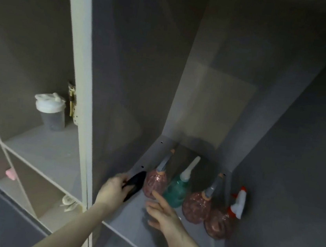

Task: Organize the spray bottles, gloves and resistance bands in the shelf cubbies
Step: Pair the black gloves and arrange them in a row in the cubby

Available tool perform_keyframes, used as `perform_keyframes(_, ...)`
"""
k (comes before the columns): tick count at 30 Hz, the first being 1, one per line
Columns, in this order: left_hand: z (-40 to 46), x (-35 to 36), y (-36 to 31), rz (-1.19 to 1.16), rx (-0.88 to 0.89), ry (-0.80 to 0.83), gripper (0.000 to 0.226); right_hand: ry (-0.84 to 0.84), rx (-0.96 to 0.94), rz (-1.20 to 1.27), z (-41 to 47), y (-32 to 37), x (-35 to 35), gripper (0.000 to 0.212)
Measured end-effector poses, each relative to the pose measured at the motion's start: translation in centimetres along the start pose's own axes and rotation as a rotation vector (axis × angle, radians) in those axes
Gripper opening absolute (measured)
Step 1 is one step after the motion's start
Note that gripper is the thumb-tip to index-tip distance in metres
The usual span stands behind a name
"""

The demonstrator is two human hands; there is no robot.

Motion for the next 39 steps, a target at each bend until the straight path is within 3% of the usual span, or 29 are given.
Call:
perform_keyframes(2,-1.5,-1.4,-2.3,-0.443,-0.136,0.056,0.023,0.038,0.033,0.143,-0.5,0.6,0.6,0.057)
perform_keyframes(4,-3.7,-2.0,-5.3,-0.798,-0.235,0.199,0.016,0.143,0.098,0.387,-1.3,1.2,1.5,0.071)
perform_keyframes(6,-6.1,-2.9,-7.9,-0.949,-0.293,0.281,0.019,0.264,0.063,0.613,-2.8,2.6,2.3,0.083)
perform_keyframes(8,-7.6,-3.5,-10.1,-0.989,-0.32,0.301,0.025,0.28,-0.072,0.712,-4.9,4.3,1.9,0.088)
perform_keyframes(11,-9.2,-3.4,-13.5,-1.038,-0.329,0.313,0.03,0.111,-0.241,0.68,-7.7,6.0,-0.7,0.088)
perform_keyframes(15,-10.4,-2.4,-16.6,-1.181,-0.341,0.355,0.042,-0.178,-0.323,0.535,-11.3,6.6,-5.6,0.071)
perform_keyframes(19,-12.3,-1.1,-19.8,-1.111,-0.262,0.45,0.058,-0.243,-0.38,0.396,-15.2,7.8,-8.3,0.044)
perform_keyframes(23,-14.8,-0.6,-22.8,-0.749,-0.09,0.359,0.056,-0.268,-0.445,0.34,-19.0,9.0,-10.2,0.032)
perform_keyframes(25,-16.3,-0.2,-23.3,-0.689,-0.06,0.313,0.049,-0.213,-0.473,0.383,-20.7,9.1,-10.8,0.01)
perform_keyframes(27,-18.6,0.6,-23.7,-0.721,-0.069,0.311,0.038,-0.121,-0.509,0.406,-22.9,9.1,-11.1,0.016)
perform_keyframes(30,-22.7,2.8,-24.6,-0.829,-0.108,0.361,0.04,0.001,-0.585,0.307,-25.9,8.5,-11.5,0.022)
perform_keyframes(35,-28.8,8.0,-26.0,-0.927,-0.241,0.472,0.038,-0.08,-0.545,0.091,-29.0,5.1,-14.5,0.009)
perform_keyframes(36,-29.6,9.2,-26.3,-0.916,-0.258,0.482,0.036,-0.086,-0.529,0.061,-29.6,4.3,-14.9,0.014)
perform_keyframes(39,-30.8,12.7,-26.9,-0.857,-0.305,0.471,0.031,-0.156,-0.475,0.12,-31.3,1.5,-17.1,0.017)
Point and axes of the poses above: each hand's wrist, its own z-axis towards the middle knuckle, its own x-axis out of the palm, y = z × x, the point moved 7 cm from there along z, towards the middle knuckle, and after that the axes turned 13 degrees about -z, right-handed, at the moved point
